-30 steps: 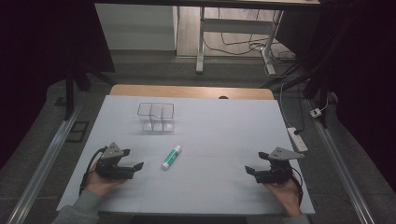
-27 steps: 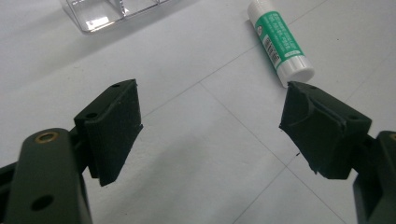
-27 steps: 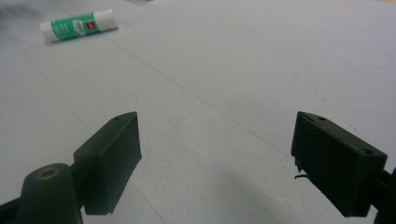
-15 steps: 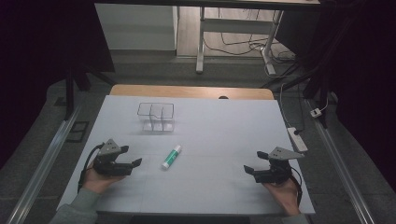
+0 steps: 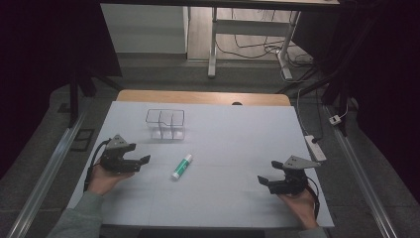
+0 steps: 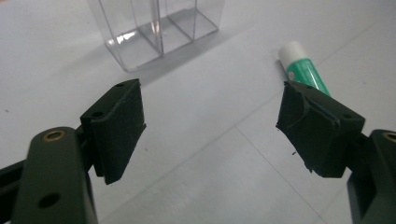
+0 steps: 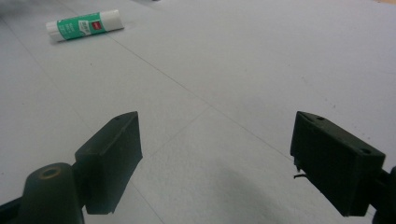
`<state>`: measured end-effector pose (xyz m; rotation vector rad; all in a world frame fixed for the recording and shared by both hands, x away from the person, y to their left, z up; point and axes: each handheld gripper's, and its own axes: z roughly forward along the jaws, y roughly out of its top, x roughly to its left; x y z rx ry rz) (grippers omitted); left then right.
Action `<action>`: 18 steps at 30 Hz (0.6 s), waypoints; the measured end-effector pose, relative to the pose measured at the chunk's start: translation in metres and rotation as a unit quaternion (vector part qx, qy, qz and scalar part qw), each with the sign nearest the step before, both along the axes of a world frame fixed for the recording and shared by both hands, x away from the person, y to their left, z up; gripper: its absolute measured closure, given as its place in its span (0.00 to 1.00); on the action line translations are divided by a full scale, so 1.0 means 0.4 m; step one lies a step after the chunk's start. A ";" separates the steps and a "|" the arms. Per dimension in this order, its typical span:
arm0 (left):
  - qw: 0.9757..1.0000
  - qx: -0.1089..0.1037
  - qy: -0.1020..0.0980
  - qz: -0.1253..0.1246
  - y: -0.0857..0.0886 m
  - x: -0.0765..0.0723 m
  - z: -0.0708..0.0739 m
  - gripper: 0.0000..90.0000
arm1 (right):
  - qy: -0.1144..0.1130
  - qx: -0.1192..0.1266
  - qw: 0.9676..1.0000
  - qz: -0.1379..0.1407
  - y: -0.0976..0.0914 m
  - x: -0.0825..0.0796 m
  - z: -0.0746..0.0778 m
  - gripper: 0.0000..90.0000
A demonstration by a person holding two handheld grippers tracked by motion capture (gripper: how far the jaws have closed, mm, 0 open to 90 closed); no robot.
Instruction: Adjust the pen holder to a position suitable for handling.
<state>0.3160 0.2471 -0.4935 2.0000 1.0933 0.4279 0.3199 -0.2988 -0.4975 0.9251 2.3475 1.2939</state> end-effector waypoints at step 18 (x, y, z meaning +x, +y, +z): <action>1.000 0.002 -0.004 0.031 0.021 0.124 0.024 0.28 | 0.008 -0.016 1.000 0.001 0.006 0.003 -0.007 0.18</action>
